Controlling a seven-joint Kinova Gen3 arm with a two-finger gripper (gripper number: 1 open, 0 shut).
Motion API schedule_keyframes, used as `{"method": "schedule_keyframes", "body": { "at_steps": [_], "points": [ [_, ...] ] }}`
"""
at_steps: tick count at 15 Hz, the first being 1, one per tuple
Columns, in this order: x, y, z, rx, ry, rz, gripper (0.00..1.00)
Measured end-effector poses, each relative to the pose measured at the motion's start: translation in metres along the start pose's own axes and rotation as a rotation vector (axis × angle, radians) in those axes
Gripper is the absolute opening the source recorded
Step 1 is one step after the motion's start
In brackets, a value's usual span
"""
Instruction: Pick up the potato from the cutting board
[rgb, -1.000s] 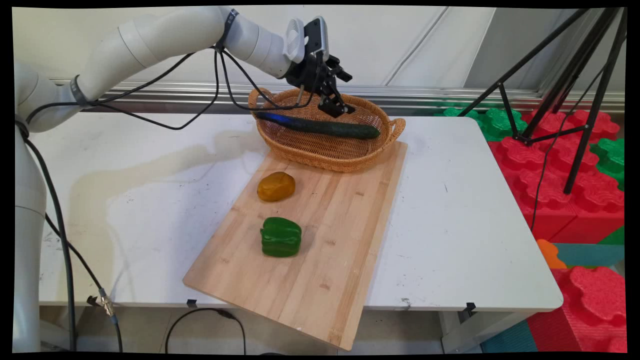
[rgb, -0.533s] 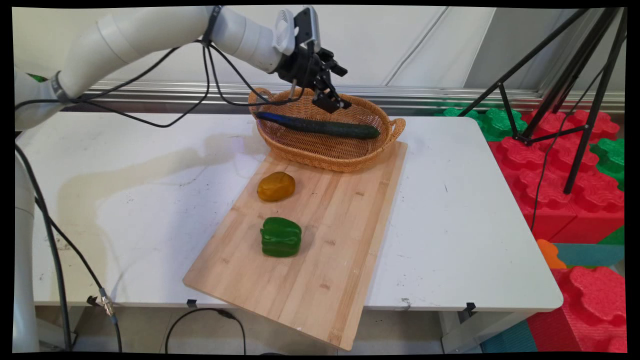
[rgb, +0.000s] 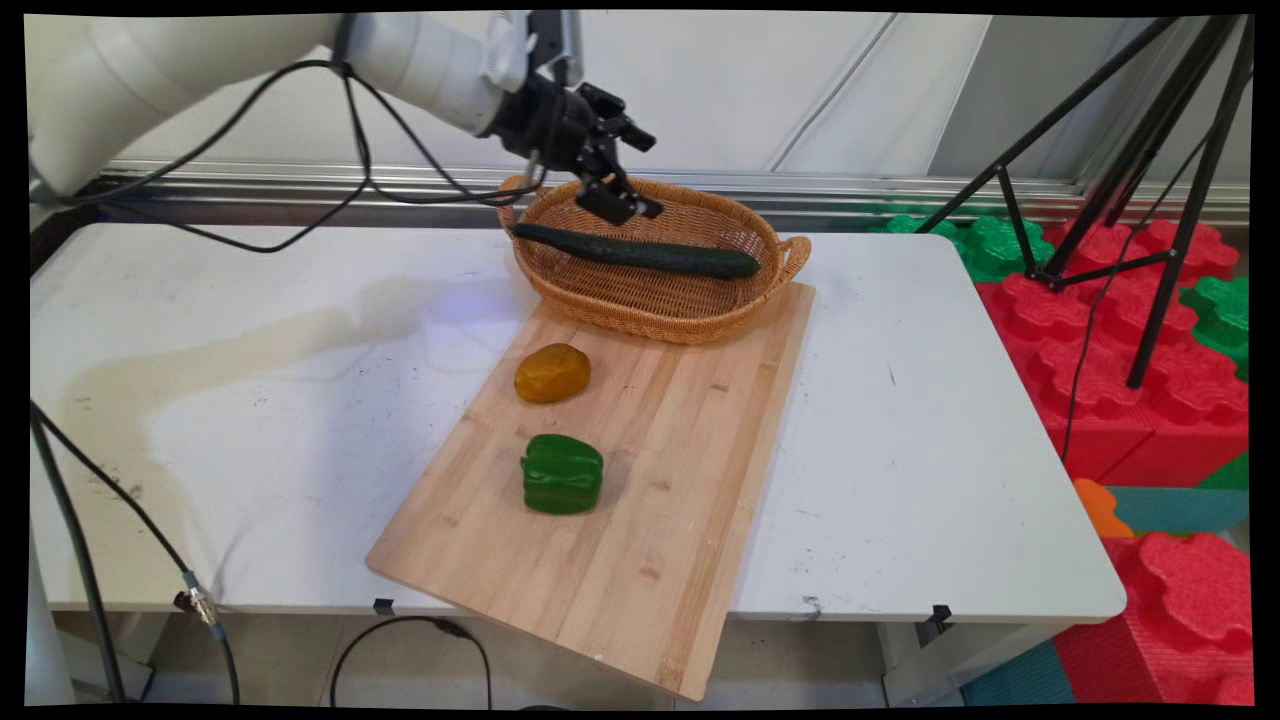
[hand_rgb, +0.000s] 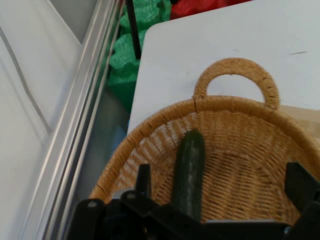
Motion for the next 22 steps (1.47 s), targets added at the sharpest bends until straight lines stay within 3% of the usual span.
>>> {"method": "schedule_keyframes", "body": {
  "at_steps": [8, 22],
  "points": [
    [-0.017, 0.027, -0.062, -0.069, -0.035, -0.102, 1.0],
    [-0.069, 0.078, -0.118, -0.171, -0.211, -0.242, 1.0]
  ]
}}
